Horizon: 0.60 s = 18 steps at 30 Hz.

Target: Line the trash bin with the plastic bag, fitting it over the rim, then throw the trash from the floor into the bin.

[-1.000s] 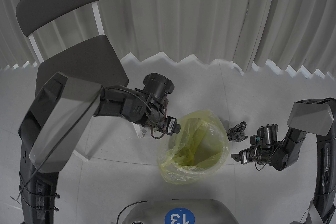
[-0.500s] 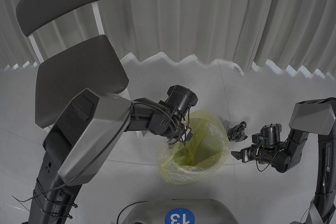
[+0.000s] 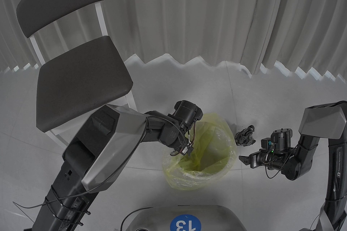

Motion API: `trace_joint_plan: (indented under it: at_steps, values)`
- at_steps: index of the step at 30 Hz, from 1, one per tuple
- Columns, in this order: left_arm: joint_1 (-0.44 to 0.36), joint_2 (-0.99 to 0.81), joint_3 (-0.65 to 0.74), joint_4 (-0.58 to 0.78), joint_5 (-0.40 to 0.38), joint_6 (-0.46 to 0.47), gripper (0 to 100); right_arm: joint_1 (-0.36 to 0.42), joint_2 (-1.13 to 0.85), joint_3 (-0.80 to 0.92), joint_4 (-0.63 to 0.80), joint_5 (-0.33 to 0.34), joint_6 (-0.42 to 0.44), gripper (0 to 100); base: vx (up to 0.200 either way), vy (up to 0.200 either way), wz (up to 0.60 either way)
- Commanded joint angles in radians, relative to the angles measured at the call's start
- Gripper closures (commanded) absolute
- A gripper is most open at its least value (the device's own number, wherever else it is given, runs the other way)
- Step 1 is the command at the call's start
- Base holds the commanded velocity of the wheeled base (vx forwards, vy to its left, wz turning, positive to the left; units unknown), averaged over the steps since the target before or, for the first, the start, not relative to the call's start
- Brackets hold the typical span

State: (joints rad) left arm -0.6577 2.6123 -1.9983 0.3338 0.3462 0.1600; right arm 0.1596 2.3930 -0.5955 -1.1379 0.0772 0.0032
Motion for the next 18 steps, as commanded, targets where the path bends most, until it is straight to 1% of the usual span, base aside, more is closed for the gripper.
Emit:
trace_joint_plan:
  at_steps: [1,12,18]
  values:
    - [0.003,0.046,-0.002,0.013,0.010,0.006,0,0.000,0.002,0.002,0.000,0.001,0.000,0,0.000,0.000,0.00]
    - [0.001,0.060,-0.002,0.028,0.020,0.001,0,-0.006,-0.006,0.002,0.000,0.003,-0.002,0,0.000,0.000,0.00]
    - [0.003,0.028,-0.002,0.030,0.022,-0.005,0,-0.006,-0.006,0.005,-0.002,0.003,-0.002,0,0.000,0.000,0.00]
